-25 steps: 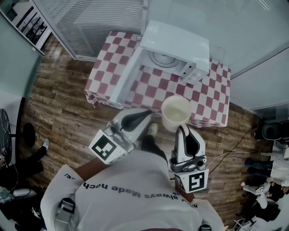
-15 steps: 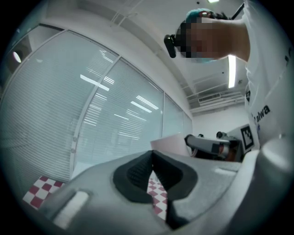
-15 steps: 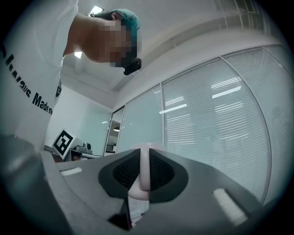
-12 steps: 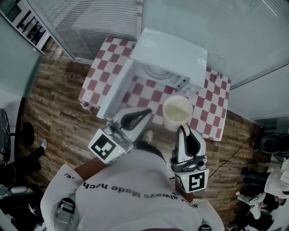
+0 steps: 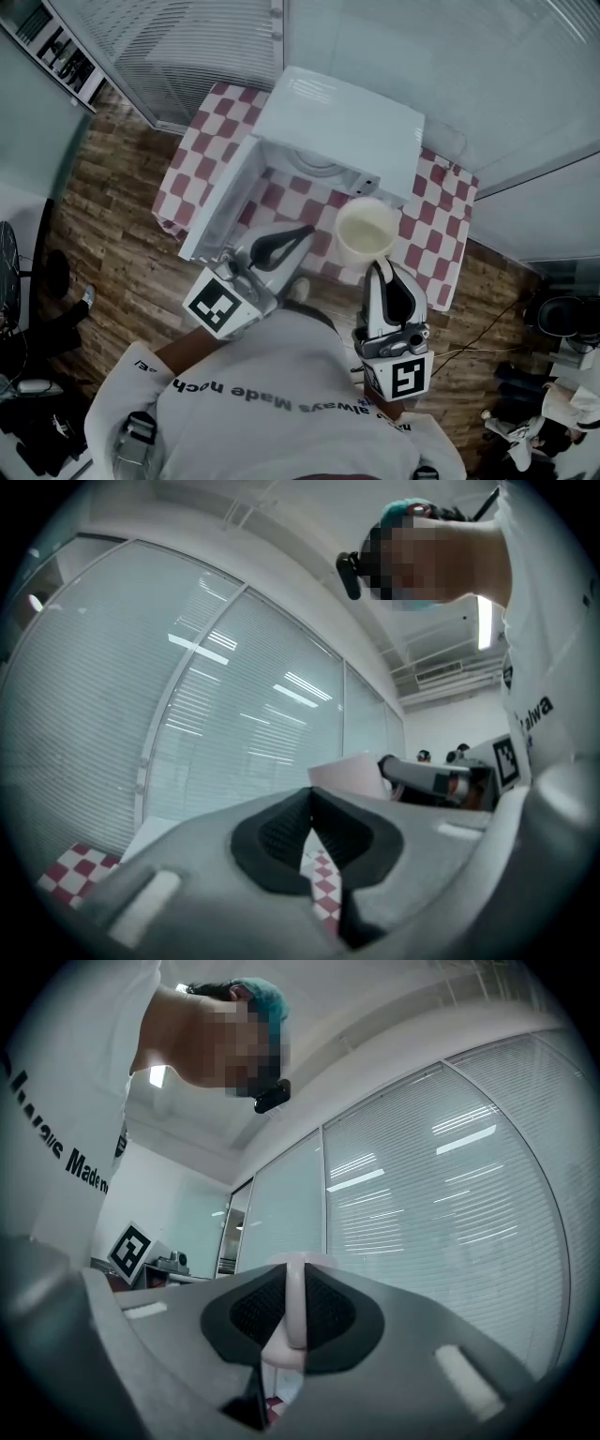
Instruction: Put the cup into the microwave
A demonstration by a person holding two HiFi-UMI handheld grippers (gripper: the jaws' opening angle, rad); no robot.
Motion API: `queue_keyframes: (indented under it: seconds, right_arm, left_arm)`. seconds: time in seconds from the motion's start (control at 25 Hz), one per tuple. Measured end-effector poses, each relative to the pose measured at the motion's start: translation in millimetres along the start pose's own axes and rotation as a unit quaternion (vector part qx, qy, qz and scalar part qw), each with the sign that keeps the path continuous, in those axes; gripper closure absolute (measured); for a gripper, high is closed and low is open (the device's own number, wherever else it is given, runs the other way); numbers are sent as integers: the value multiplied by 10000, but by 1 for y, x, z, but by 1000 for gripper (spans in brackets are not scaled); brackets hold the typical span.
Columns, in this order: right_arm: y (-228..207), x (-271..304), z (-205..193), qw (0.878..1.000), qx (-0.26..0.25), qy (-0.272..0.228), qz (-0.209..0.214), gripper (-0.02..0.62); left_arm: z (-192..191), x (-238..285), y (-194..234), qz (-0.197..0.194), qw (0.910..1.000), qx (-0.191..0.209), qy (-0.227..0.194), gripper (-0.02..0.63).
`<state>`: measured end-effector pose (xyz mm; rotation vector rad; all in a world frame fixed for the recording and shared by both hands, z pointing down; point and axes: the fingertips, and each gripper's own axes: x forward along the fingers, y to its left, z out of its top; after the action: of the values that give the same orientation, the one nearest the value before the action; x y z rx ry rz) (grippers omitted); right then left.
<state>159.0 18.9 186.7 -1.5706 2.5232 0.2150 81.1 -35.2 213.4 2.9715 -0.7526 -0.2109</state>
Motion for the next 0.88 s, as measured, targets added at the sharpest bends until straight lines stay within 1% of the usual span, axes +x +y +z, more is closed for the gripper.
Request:
queue_keyframes:
  seconds: [0.08,0.2,0.28,0.4,0.56,0.68,0.88]
  right_arm:
    - [-8,2,-3,10000,-6,28,26,558]
    - [-17,5,-7,10000,8,38,42,558]
    - [-20,9,-10,10000,20,47,57,558]
    - [-22,19,-14,9999,25,80,90,558]
    - [-20,37,-15,9999,-6,78,114,558]
    - [-17,53,-15,9999,-27,58,92,558]
    - [-13,87,-14,10000,-80,-4,-9,558]
  left_arm:
    - [-3,7,2,29,10000,14,-24,603]
    - [-9,14,5,62,10000,-70,33,603]
    - [-11,17,10,76,10000,-26,57,603]
    - [-9,18,20,128,9999,-55,-2,601]
    - [-8,15,40,144,9999,-62,38,603]
    - [-4,15,54,110,9998,-172,41,603]
    - [4,12,85,-4,9999,-101,-8,601]
